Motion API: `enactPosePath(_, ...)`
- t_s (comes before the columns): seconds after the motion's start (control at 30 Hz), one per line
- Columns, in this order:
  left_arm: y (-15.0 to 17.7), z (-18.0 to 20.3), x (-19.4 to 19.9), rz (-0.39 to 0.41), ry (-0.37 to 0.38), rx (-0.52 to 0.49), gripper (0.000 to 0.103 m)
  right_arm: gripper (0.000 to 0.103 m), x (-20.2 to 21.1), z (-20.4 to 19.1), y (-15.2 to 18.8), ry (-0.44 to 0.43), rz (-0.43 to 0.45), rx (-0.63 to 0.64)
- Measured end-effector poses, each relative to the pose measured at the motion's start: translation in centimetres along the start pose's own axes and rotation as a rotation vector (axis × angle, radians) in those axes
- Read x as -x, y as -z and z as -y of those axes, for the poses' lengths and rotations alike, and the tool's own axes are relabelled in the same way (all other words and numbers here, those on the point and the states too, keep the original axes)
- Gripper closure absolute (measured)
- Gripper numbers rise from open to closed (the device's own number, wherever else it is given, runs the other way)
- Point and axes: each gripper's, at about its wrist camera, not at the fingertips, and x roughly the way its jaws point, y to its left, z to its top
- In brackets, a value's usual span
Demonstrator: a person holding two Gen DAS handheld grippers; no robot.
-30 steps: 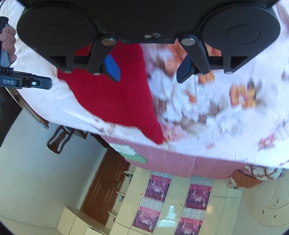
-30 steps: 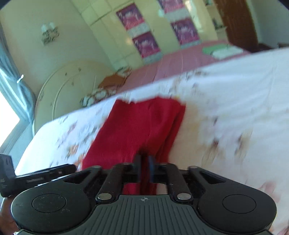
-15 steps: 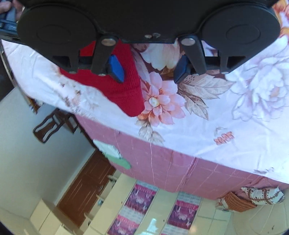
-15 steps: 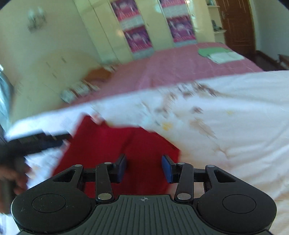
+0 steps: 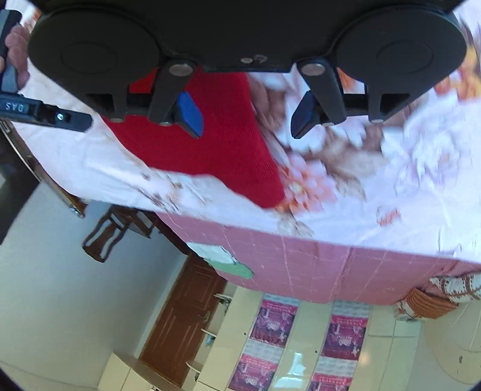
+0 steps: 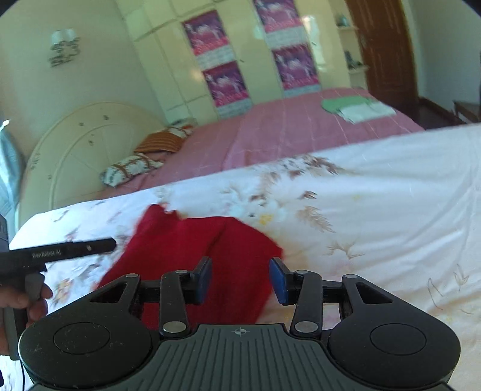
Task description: Fold small clothes
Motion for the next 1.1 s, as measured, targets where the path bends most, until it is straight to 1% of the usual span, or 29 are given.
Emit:
enactPosePath(0.03,0.8,0.4,0.0,-0.018,-0.007,-0.008,0.039,0.060,0.6,-0.6,0.5,-0.018,-0.005,0.018)
enactPosePath(0.07,1.7,0.7,-0.2,-0.034,-0.033,-0.027,0.036,0.060,0.8,-1.2,1.1,-0.035,-0.016,0.039)
enactPosePath(0.1,2.4,1.0,-0.6,-0.036,-0.051,-0.048,0.032,0.060,0.6,-1.7,1.8,-0.034,-0.041,0.071)
enactPosePath(0.13,2.8,1.1,-0.9,-0.033,-0.059,-0.056,0.028,0.060,-0.2,-2.0,2.7,0.015,-0.086,0.104)
enactPosePath(0.17,3.0,0.9,-0.8,-0.031,-0.068,-0.037,0.027,0.060,-1.2,-1.7,3.3,0.058,-0.134,0.108)
enactPosePath(0.23,2.6,0.9,0.2,-0.036,-0.060,0.001,0.035,0.060,-1.8,-0.1,3.2,0.017,-0.141,-0.035)
enactPosePath(0.27,2.6,1.1,1.2,-0.026,-0.057,-0.003,0.040,0.060,-1.2,-0.1,3.0,0.025,-0.128,-0.044)
enactPosePath(0.3,2.6,1.4,2.1,-0.022,-0.055,-0.011,0.040,0.067,-0.3,-0.7,2.8,0.050,-0.094,-0.017)
enactPosePath(0.33,2.9,1.8,3.1,-0.018,-0.041,-0.015,0.040,0.070,0.9,-1.4,2.6,0.051,-0.069,0.008)
enactPosePath(0.37,3.3,2.1,4.0,-0.017,-0.023,-0.007,0.038,0.070,2.1,-1.9,2.5,0.024,-0.053,0.011)
enactPosePath(0.43,4.5,2.6,4.7,-0.051,0.007,0.011,0.035,0.070,4.1,-3.1,3.0,-0.025,-0.026,0.028)
enactPosePath(0.47,5.2,3.1,4.7,-0.071,0.011,-0.003,0.031,0.070,4.6,-3.8,3.4,-0.041,-0.031,0.049)
enactPosePath(0.5,6.1,3.5,4.4,-0.091,-0.005,-0.023,0.025,0.070,4.8,-4.7,4.0,-0.048,-0.046,0.074)
enactPosePath(0.53,6.7,3.8,4.0,-0.117,-0.023,-0.042,0.022,0.070,4.4,-5.4,4.7,-0.030,-0.068,0.105)
enactPosePath(0.57,7.5,3.9,3.3,-0.147,-0.030,-0.056,0.021,0.070,3.7,-5.8,5.4,0.023,-0.103,0.140)
enactPosePath(0.6,8.1,4.0,2.9,-0.146,-0.039,-0.065,0.020,0.070,2.3,-6.0,6.2,0.109,-0.167,0.180)
enactPosePath(0.63,8.4,4.1,2.9,-0.131,-0.047,-0.081,0.019,0.070,1.2,-5.5,7.3,0.130,-0.209,0.180)
enactPosePath(0.67,8.2,4.3,3.1,-0.139,-0.053,-0.084,0.020,0.070,1.1,-4.9,7.6,0.110,-0.198,0.128)
enactPosePath(0.7,7.8,4.4,3.5,-0.144,-0.050,-0.077,0.023,0.070,1.3,-4.1,7.5,0.095,-0.199,0.058)
enactPosePath(0.73,7.5,4.4,4.1,-0.132,-0.043,-0.069,0.024,0.070,1.9,-3.4,7.3,0.079,-0.188,-0.004)
enactPosePath(0.77,7.3,4.3,4.7,-0.114,-0.043,-0.066,0.021,0.069,2.9,-3.1,7.0,0.056,-0.148,-0.057)
enactPosePath(0.8,7.0,4.3,5.2,-0.100,-0.049,-0.065,0.016,0.069,4.1,-2.5,6.7,0.026,-0.097,-0.111)
enactPosePath(0.83,6.8,4.2,5.4,-0.090,-0.056,-0.064,0.014,0.068,5.0,-2.0,6.4,0.005,-0.070,-0.156)
enactPosePath(0.9,6.3,3.9,5.4,-0.083,-0.066,-0.048,0.013,0.046,5.6,-1.0,6.1,-0.005,-0.045,-0.219)
enactPosePath(0.93,6.1,3.7,5.2,-0.085,-0.076,-0.037,0.013,0.043,5.5,-0.4,6.0,-0.013,-0.036,-0.243)
enactPosePath(1.0,5.5,3.4,4.8,-0.086,-0.081,-0.009,0.010,0.041,4.6,1.2,5.3,-0.044,-0.039,-0.315)
enactPosePath(1.07,4.9,3.2,4.4,-0.080,-0.090,0.008,0.009,0.040,3.8,2.7,4.6,-0.073,-0.027,-0.400)
enactPosePath(1.1,4.7,3.3,4.3,-0.078,-0.093,0.006,0.009,0.036,3.5,3.4,4.2,-0.086,-0.017,-0.435)
